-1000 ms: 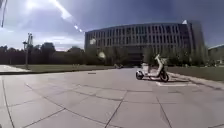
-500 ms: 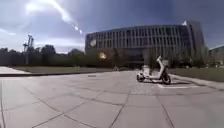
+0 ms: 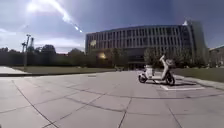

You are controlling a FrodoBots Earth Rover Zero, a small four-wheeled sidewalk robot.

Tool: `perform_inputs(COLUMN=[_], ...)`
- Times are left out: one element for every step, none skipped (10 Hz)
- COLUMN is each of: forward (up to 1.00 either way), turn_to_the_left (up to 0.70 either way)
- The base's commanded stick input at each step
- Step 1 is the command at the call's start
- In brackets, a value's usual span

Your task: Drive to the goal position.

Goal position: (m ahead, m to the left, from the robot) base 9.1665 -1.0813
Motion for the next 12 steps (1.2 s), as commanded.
perform_inputs(forward=[0.50, 0.50, 0.50, 0.50, 0.50, 0.50, 0.50, 0.50, 0.50, 0.50, 0.50, 0.50], turn_to_the_left=[0.00, 0.00, 0.00, 0.00, 0.00, 0.00, 0.00, 0.00, 0.00, 0.00, 0.00, 0.00])
